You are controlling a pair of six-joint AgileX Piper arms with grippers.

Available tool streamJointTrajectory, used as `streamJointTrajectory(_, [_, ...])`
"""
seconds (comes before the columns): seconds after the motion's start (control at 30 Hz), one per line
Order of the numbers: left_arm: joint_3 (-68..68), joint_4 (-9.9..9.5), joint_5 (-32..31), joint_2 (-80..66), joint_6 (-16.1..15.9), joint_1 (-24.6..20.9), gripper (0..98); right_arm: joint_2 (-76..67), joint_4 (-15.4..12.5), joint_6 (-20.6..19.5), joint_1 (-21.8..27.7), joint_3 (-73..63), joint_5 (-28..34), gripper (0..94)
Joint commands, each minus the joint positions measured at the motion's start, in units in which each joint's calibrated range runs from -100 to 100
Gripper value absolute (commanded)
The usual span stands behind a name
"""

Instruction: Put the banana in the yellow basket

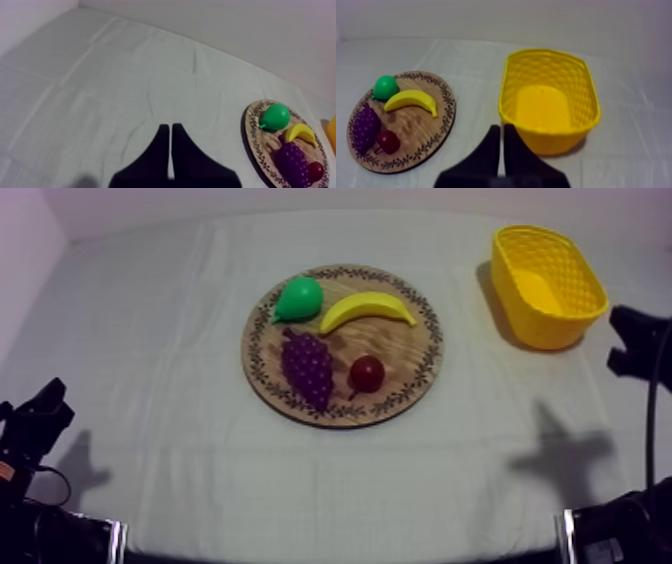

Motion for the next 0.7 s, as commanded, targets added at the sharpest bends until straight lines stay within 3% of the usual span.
streamJointTrajectory(0.0, [0.0,0.0,0.0,0.0,0.0,0.0,0.1,11.6,-2.3,12.2,-0.8,-11.1,0.0,0.4])
streamJointTrajectory(0.2, [0.0,0.0,0.0,0.0,0.0,0.0,0.1,26.9,-6.0,20.2,-3.4,-24.9,0.4,0.3])
streamJointTrajectory(0.33, [0.0,0.0,0.0,0.0,0.0,0.0,0.1,35.7,-6.9,24.3,-5.8,-31.6,1.9,0.3])
streamJointTrajectory(0.67, [0.0,0.0,0.0,0.0,0.0,0.0,0.1,53.7,-4.0,29.1,-12.4,-37.0,1.7,0.3])
